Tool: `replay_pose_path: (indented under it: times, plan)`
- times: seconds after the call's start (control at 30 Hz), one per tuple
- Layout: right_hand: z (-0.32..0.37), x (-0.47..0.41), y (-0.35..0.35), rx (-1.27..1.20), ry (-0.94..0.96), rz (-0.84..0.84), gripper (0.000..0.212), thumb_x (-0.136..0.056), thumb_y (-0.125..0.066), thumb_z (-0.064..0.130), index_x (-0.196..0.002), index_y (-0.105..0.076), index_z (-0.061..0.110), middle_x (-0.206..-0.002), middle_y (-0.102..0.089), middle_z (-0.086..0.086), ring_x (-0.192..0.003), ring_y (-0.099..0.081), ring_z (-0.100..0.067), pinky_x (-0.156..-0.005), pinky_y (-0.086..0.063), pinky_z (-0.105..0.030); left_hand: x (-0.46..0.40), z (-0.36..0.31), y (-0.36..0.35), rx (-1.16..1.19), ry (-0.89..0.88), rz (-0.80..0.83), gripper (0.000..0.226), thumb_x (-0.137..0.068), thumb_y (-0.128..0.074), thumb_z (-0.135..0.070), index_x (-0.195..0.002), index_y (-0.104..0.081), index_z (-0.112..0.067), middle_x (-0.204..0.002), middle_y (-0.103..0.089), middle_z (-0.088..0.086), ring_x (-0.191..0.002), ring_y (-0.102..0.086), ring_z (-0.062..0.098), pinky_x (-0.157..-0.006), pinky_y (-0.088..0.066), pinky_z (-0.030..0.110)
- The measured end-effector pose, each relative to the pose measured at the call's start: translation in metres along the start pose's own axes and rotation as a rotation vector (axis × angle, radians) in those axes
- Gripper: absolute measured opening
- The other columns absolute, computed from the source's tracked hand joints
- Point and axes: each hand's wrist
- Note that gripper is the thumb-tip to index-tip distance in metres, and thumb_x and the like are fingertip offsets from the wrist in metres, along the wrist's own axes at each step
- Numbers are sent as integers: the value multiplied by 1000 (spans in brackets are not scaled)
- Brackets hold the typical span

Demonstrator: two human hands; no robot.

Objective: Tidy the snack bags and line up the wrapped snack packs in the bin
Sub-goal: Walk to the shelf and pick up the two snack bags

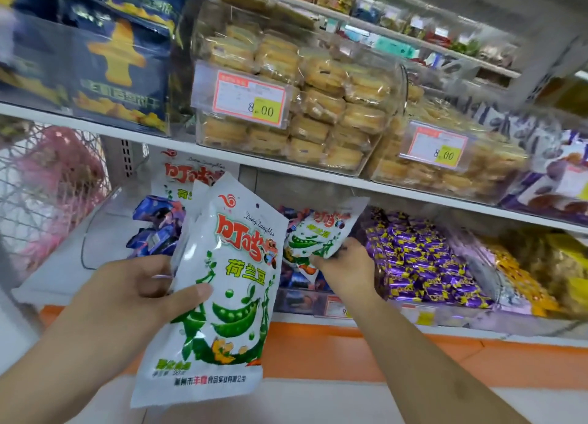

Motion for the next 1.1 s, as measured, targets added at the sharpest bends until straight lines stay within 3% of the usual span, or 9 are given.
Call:
replay_pose_path:
  times: [0.07, 0.17, 0.23, 0.43, 0.53, 0.67, 0.87, 0.97, 1.1]
  plan:
    - [1, -2, -4, -54, 25, 7, 36, -77, -89, 22, -99, -62, 27, -90, -75, 13, -83, -70, -10, -64, -51, -20, 0, 0, 0, 4, 8, 1, 21, -77, -87, -20, -88, -83, -37, -80, -84, -2, -69, -82, 22, -77, -59, 42]
    - [4, -1, -4, -127, 68, 20, 33, -80, -84, 9, -87, -57, 28, -63, -67, 19, -60, -64, 0, -65, -53, -31, 1, -1, 0, -3, 10, -2, 18, -78, -87, -18, -89, -84, -31, -79, -84, 0, -68, -82, 22, -74, -59, 39]
    - [7, 3, -1, -183, 73, 11, 33, -83, -81, 6, -85, -57, 29, -60, -69, 19, -52, -61, 0, -61, -51, -31, 3, -2, 1, -9, -1, -16, 22, -77, -87, -19, -86, -83, -39, -78, -83, -1, -68, -81, 21, -74, -59, 39]
    - [14, 20, 35, -531, -102, -8, 20, -87, -75, -3, -98, -69, 12, -88, -81, -7, -84, -78, -35, -77, -64, -57, 10, -3, 11, -9, -63, -113, 21, -76, -88, -25, -87, -82, -41, -76, -83, -5, -67, -80, 11, -82, -59, 38]
    - [13, 41, 63, -628, -197, 130, 16, -90, -68, -9, -100, -70, 2, -97, -80, -22, -76, -77, -35, -67, -65, -43, 17, -6, 20, 51, -70, -130, 23, -77, -88, -18, -93, -83, -34, -81, -84, 1, -73, -82, 20, -86, -61, 49]
    - [5, 73, 89, -594, -203, 276, 27, -91, -63, -11, -111, -70, 5, -97, -81, -18, -70, -77, -29, -57, -60, -35, 20, -6, 28, 99, -49, -157, 15, -80, -86, -11, -92, -82, -18, -81, -83, 6, -72, -82, 27, -85, -63, 52]
    - [8, 122, 72, -702, -158, 518, 34, -92, -57, -11, -116, -71, 9, -110, -78, -22, -90, -76, -38, -72, -60, -41, 34, 2, 24, 181, 12, -40, 17, -82, -86, -15, -99, -83, -17, -96, -83, 13, -87, -81, 37, -88, -59, 68]
    - [17, 137, 50, -667, -150, 546, 21, -95, -64, 1, -110, -74, 12, -108, -79, -17, -91, -77, -35, -75, -59, -40, 47, 3, 19, 268, 32, 45, 21, -86, -81, -13, -107, -81, -15, -101, -83, 14, -91, -80, 37, -93, -59, 61]
    - [25, 148, 28, -684, -158, 491, 6, -92, -75, 18, -93, -75, 12, -99, -79, -16, -78, -74, -21, -62, -51, -29, 55, 6, 17, 360, 58, 80, 20, -87, -78, -10, -106, -82, -14, -105, -81, 18, -93, -79, 42, -94, -58, 58]
Point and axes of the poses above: each hand's wrist, its own x-axis away from the middle knuckle, its own y-axis out of the back of the hand, z = x × y
